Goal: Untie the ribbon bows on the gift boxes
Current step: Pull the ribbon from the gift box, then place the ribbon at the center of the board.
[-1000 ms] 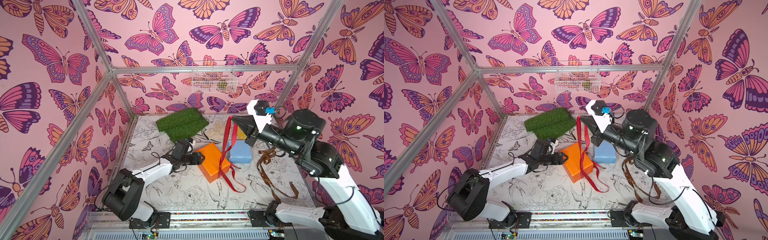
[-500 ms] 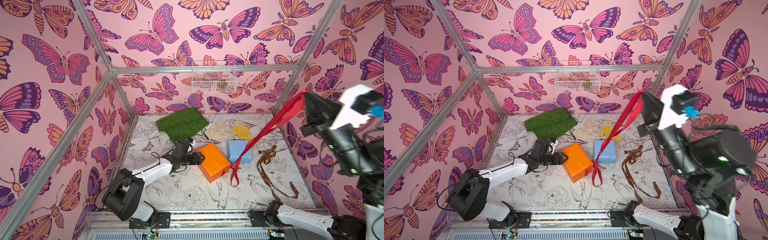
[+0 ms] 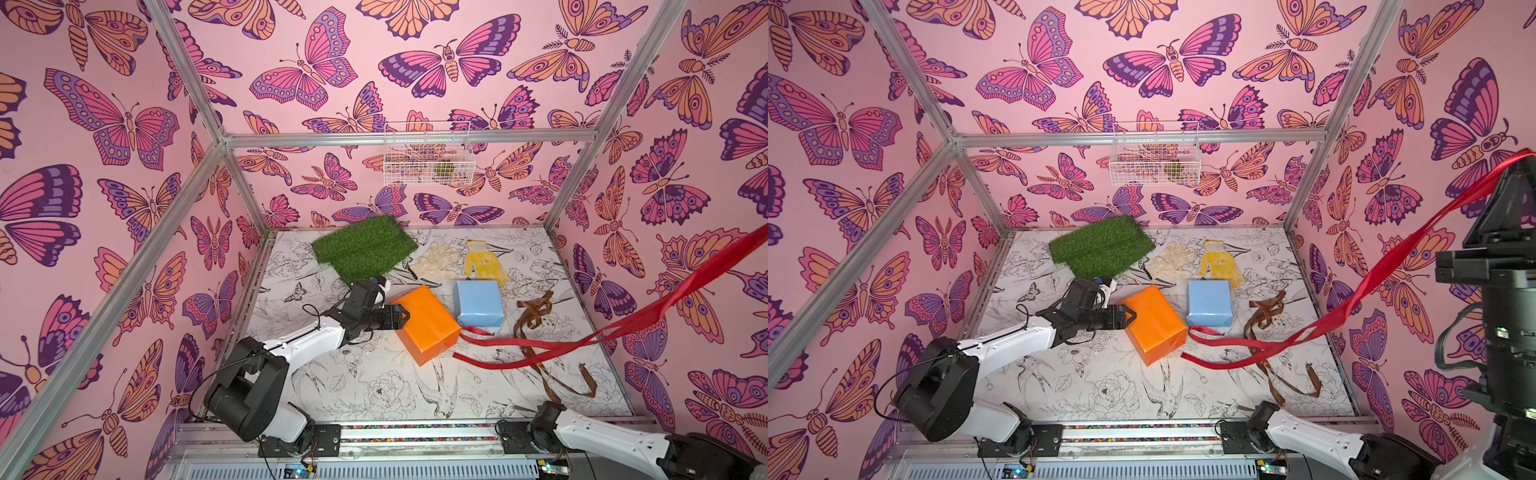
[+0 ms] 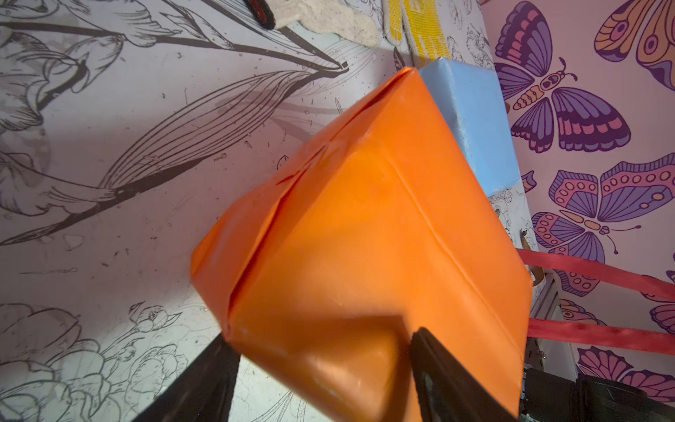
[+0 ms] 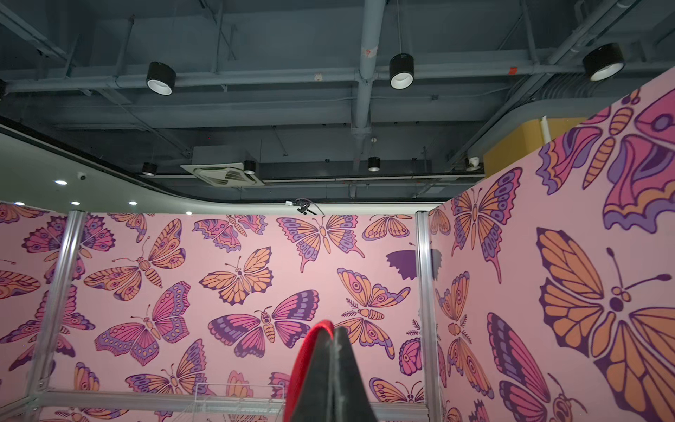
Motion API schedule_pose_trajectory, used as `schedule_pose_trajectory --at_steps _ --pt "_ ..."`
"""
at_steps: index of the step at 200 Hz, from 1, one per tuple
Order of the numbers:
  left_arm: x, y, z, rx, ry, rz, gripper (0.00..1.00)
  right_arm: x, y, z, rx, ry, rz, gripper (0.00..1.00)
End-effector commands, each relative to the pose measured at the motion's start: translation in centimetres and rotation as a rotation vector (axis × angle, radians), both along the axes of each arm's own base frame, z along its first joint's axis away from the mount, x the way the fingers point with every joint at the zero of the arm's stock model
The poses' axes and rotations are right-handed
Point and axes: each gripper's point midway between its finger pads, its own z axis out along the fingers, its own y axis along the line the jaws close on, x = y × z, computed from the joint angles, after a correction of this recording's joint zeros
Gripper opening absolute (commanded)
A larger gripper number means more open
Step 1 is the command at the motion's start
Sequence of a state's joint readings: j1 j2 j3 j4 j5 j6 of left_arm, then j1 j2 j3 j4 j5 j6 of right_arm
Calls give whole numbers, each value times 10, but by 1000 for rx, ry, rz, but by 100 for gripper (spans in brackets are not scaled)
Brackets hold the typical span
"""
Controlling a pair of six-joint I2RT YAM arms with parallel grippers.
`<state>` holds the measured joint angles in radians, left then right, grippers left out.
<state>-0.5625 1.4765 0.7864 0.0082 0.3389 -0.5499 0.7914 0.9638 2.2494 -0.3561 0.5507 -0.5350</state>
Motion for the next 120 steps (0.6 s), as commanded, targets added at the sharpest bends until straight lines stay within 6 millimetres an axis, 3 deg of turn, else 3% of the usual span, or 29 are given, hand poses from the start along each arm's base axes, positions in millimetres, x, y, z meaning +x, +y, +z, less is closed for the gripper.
schedule_pose_trajectory --at_steps 1,20,46,91,120 --pt "-12 9 -28 64 76 -18 75 3 -13 13 -17 -25 -138 0" --pt "-13 9 -30 60 83 -19 75 20 -5 9 -58 23 -171 0" --pt "-13 8 -32 53 88 -17 75 54 17 -22 -127 161 -214 0" --pt "-15 6 -34 40 89 -24 75 92 36 -132 -110 427 -268 0" --pt "-15 5 -29 31 78 -34 75 101 45 -180 -103 487 -266 0"
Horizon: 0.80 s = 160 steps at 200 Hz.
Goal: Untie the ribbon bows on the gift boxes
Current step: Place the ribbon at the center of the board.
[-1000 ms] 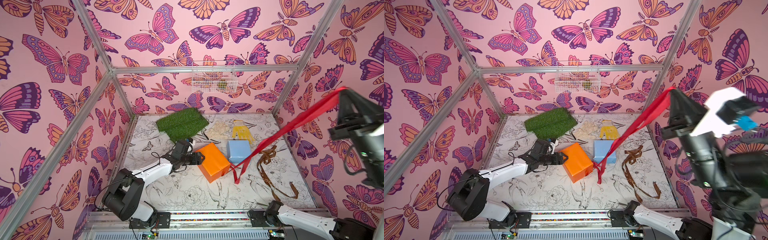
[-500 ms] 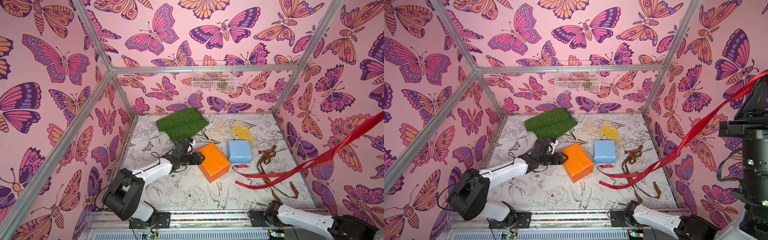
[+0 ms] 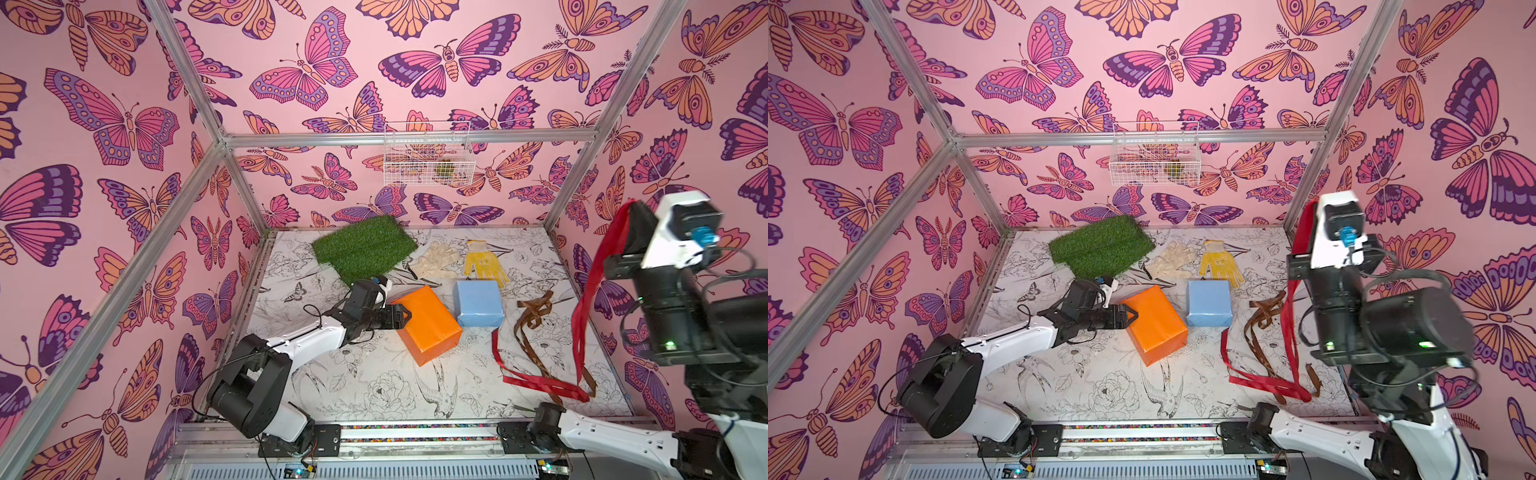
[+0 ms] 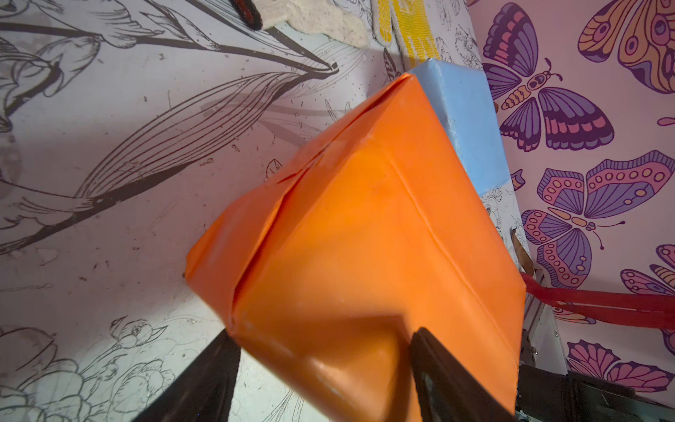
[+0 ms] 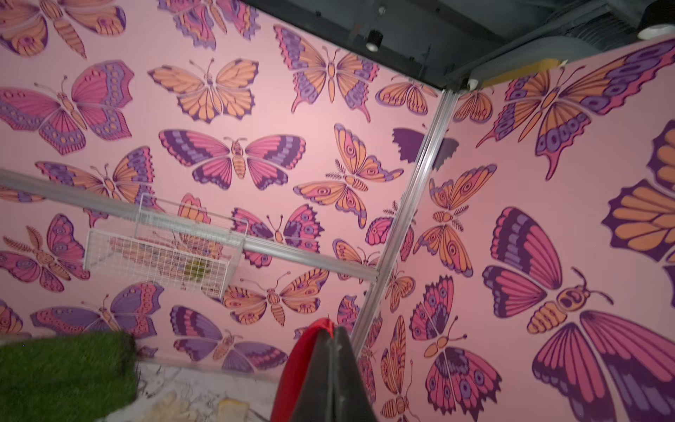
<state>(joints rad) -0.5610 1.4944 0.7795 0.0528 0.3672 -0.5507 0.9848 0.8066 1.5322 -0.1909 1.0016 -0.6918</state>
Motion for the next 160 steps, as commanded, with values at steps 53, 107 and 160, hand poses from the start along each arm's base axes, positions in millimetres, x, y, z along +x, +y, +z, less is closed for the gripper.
schedule_pose_trajectory --at_steps 53,107,160 --pt "-18 7 -26 47 86 -30 75 39 22 -52 15 130 -77 0" --pt "-18 7 -22 46 72 -35 75 138 -39 -164 318 458 -88 0" --pt "-18 8 -18 48 54 -33 75 166 -106 -277 620 634 -222 0"
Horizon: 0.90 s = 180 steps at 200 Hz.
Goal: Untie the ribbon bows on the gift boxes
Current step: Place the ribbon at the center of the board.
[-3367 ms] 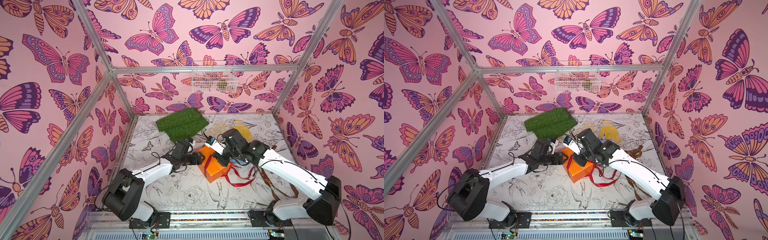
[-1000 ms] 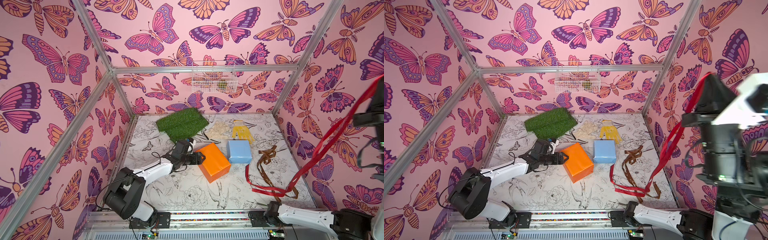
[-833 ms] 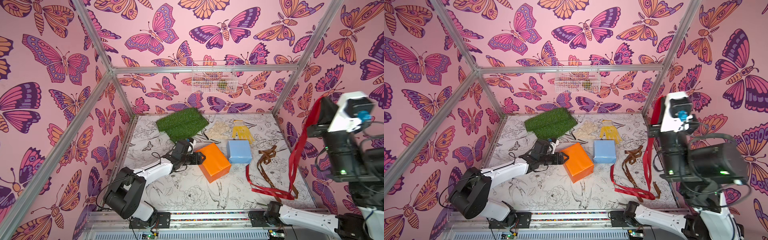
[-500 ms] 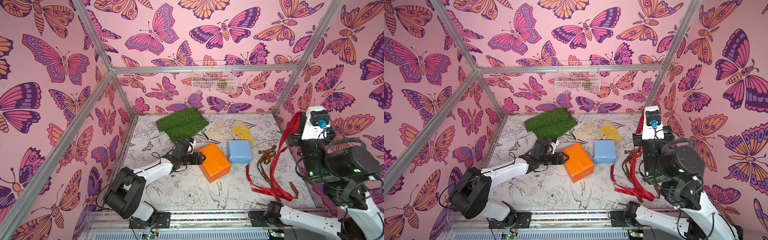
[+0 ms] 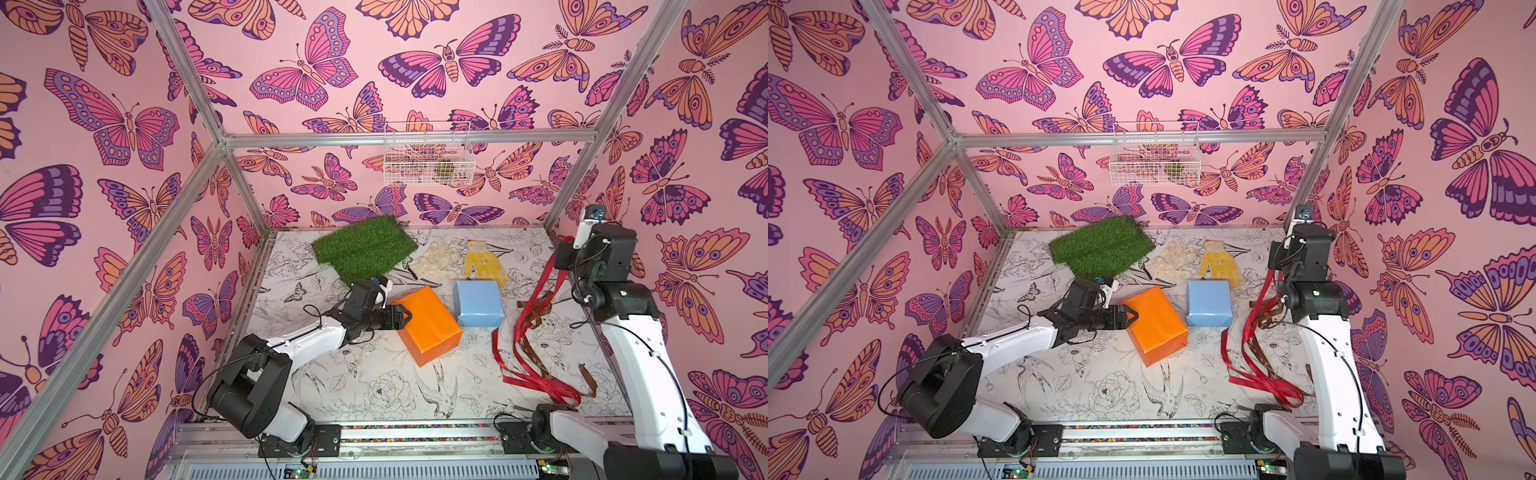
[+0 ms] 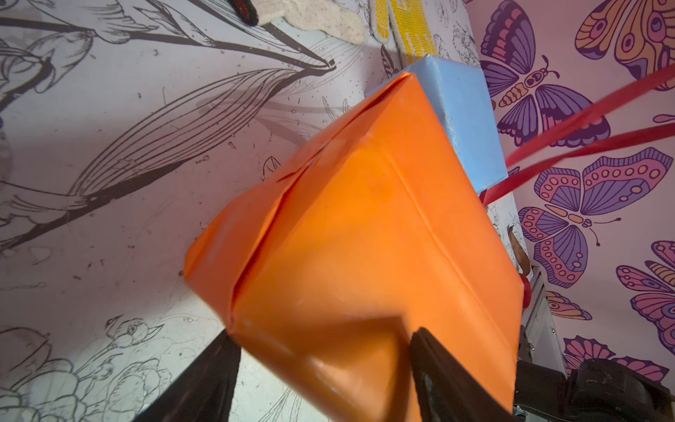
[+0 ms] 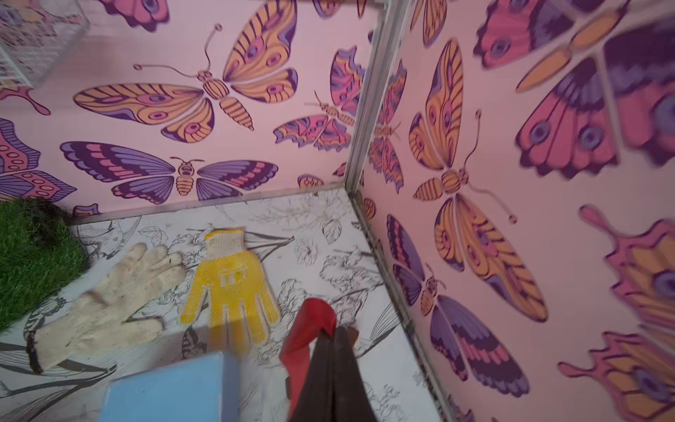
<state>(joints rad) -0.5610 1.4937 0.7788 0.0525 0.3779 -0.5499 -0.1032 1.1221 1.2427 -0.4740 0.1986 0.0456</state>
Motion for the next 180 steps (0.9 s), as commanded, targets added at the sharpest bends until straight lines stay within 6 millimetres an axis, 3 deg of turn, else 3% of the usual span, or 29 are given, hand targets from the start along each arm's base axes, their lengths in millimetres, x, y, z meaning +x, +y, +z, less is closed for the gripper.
schedule_pose_trajectory --at_steps 1,40,76,106,148,180 --pt "-17 9 -19 54 50 -26 75 4 -6 -33 241 5 -19 0" --pt "-17 10 -18 63 42 -34 75 -3 -2 -111 415 172 -89 0" --pt "-16 10 -17 66 39 -35 75 -18 18 -160 612 298 -135 0" --pt "-16 9 -18 67 39 -39 75 -31 44 -177 791 302 -123 0" --pt "-16 8 -17 69 35 -43 75 -77 32 -219 768 348 -289 3" --pt "-14 7 -17 76 35 -51 75 -79 35 -231 779 354 -282 22"
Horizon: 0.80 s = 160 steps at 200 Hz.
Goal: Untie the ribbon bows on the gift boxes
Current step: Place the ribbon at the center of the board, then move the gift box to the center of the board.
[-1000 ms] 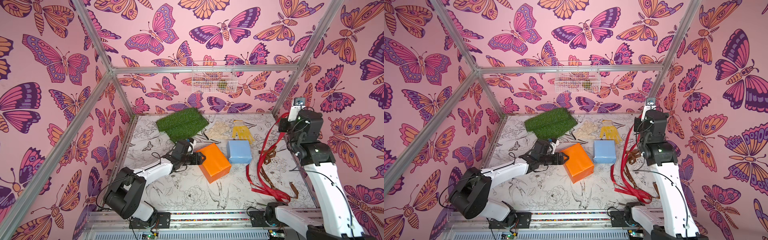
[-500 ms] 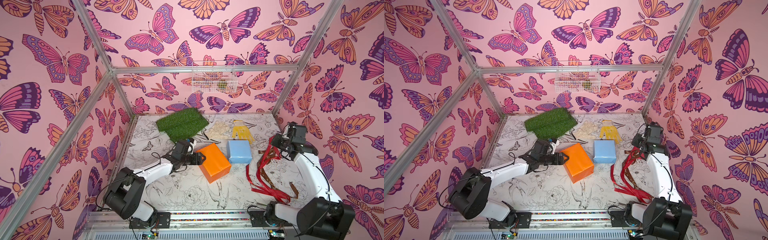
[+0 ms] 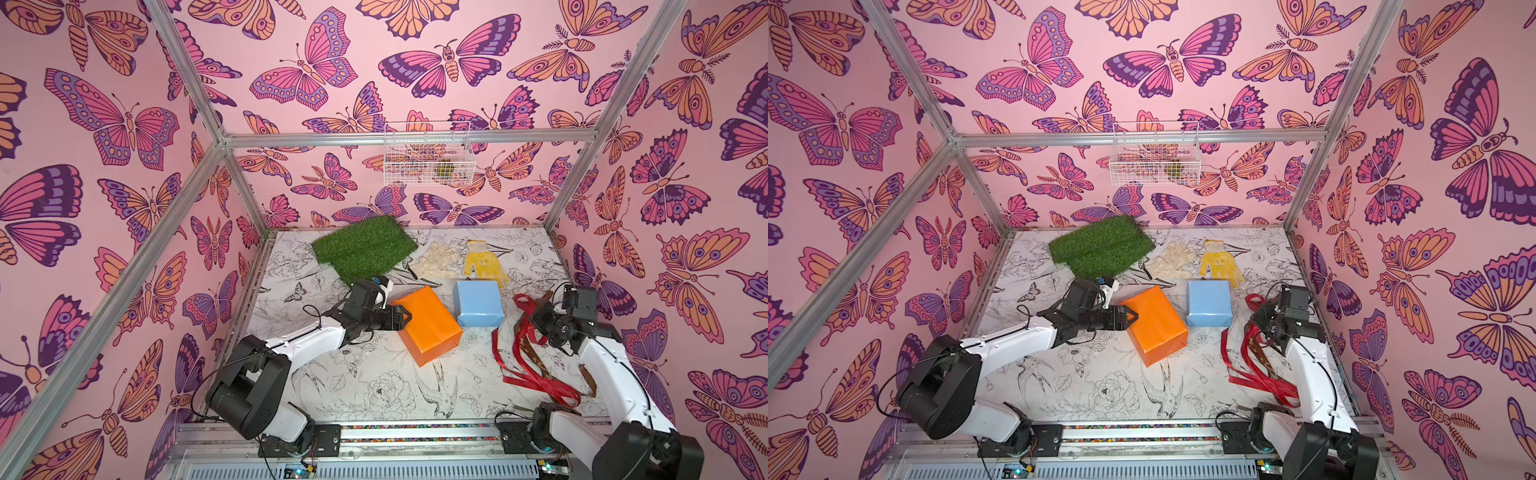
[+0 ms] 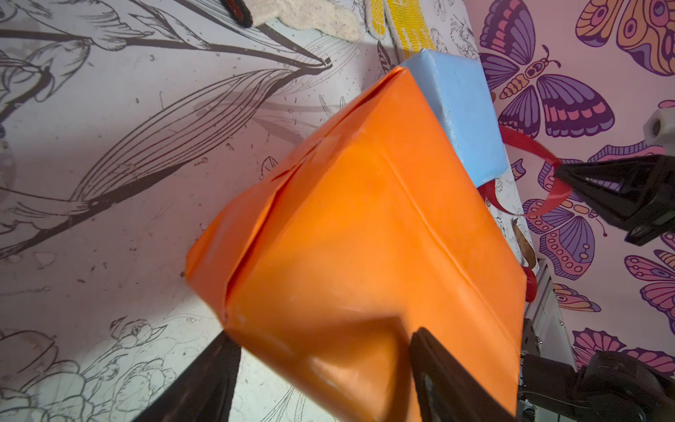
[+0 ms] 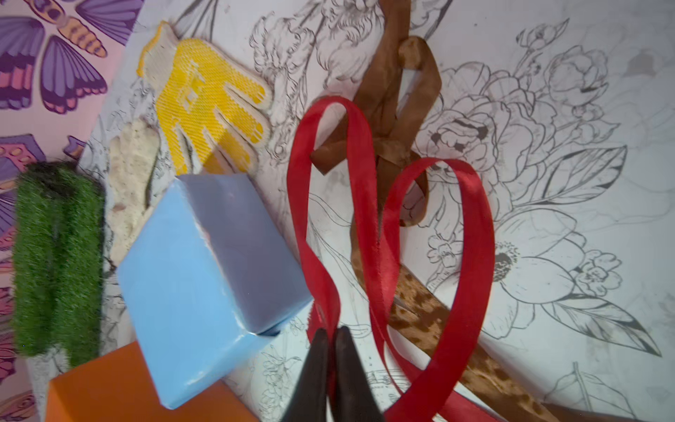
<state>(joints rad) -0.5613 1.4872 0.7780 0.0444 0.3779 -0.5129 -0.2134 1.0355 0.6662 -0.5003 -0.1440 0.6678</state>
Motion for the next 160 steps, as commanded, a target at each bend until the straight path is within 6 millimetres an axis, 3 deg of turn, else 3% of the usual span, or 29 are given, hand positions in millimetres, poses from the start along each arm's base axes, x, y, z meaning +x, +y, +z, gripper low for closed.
schedule_pose_trajectory --at_steps 1,34,59,69,90,131,145,160 --pt "-13 7 -19 63 59 -26 75 1 -2 -4 8 6 -30 23" --pt "-12 7 -16 65 57 -24 75 6 -4 9 -35 41 25 54" --pt "-13 5 -13 60 65 -28 75 7 -14 43 -150 3 62 71" --pt "-13 5 -11 63 65 -26 75 12 -8 61 -172 -43 121 76" --pt "-14 2 -7 65 62 -24 75 29 48 90 -125 -146 395 78" --pt "-23 -7 4 90 60 -47 76 32 180 93 6 -142 872 71" --pt "-26 -9 9 107 56 -38 77 27 210 88 -15 -132 982 72" --pt "-28 -8 12 114 57 -16 77 23 227 76 -25 -91 1054 72"
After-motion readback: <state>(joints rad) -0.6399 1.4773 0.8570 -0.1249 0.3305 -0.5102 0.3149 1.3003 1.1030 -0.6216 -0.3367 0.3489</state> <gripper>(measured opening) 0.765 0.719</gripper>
